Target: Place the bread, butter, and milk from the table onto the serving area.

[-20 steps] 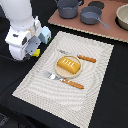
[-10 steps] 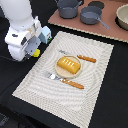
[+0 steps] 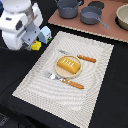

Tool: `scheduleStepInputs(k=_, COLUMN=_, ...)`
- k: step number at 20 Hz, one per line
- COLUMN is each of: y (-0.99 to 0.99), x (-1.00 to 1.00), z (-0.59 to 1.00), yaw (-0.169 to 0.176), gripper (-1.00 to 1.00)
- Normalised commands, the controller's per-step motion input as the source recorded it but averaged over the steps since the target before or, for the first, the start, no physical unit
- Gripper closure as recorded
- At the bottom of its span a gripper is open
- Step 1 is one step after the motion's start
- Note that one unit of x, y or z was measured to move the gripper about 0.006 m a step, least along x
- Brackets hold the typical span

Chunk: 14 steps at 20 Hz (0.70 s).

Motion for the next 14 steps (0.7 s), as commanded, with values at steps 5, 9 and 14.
scheduleStepInputs(k=5, y=-0.38, x=0.87, z=0.81, yaw=-0.071, gripper=1.0)
scheduleStepInputs(k=9, y=-0.43, x=0.87, z=0.7, yaw=-0.062, gripper=1.0)
scheduleStepInputs(k=14, y=-0.48, x=0.83, z=0.56, yaw=-0.067, gripper=1.0)
